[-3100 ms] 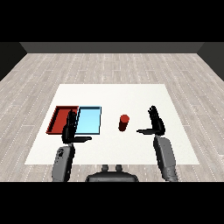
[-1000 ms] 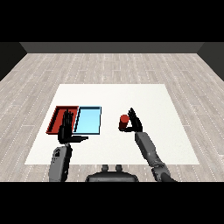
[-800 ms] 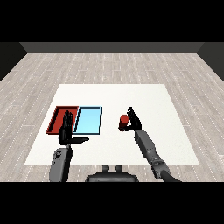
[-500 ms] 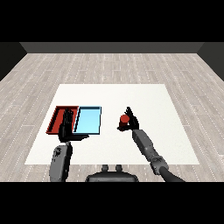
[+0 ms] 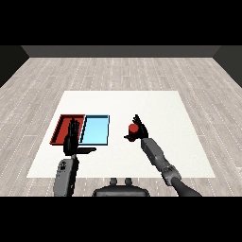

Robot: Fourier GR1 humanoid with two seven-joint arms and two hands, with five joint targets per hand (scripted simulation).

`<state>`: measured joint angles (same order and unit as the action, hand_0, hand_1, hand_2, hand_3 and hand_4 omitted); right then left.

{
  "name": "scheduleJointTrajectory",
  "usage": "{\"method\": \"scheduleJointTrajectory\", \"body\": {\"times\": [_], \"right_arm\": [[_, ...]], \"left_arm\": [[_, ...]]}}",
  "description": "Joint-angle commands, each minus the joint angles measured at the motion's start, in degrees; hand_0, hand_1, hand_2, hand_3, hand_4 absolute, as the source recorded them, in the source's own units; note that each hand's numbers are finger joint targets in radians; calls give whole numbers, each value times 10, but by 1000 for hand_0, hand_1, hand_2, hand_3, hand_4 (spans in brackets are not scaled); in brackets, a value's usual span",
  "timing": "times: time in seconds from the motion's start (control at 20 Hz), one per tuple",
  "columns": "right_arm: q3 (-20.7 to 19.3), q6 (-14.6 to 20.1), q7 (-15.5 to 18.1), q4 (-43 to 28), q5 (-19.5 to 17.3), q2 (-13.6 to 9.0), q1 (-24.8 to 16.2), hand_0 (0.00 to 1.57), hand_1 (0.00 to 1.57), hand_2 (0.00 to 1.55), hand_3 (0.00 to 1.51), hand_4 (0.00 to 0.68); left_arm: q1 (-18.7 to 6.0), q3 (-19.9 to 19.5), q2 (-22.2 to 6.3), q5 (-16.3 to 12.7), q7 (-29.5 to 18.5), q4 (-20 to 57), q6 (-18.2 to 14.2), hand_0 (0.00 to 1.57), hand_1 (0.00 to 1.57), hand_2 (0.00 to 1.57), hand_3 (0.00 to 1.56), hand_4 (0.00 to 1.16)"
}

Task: Pick the red can and put it in the red box

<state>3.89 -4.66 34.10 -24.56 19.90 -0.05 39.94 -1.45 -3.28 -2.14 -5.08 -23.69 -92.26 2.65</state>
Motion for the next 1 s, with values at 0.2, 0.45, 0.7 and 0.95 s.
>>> {"method": "scheduleJointTrajectory", "body": {"times": [0.2,0.45,0.7,0.95], "right_arm": [[77,87,31,55,92,0,8,510,510,670,430,0],[123,169,29,65,113,0,40,1452,1452,1456,1418,612],[104,162,16,67,91,0,49,1460,1460,1446,1401,587],[71,154,7,54,40,-19,66,1438,1438,1434,1373,599]], "left_arm": [[-20,-21,-8,-6,-47,60,13,0,0,0,0,0],[-2,-2,4,-6,-6,13,2,0,0,0,0,0],[-3,-9,-7,-12,-5,10,13,0,0,0,0,0],[12,14,3,6,21,-26,-3,0,0,0,0,0]]}}
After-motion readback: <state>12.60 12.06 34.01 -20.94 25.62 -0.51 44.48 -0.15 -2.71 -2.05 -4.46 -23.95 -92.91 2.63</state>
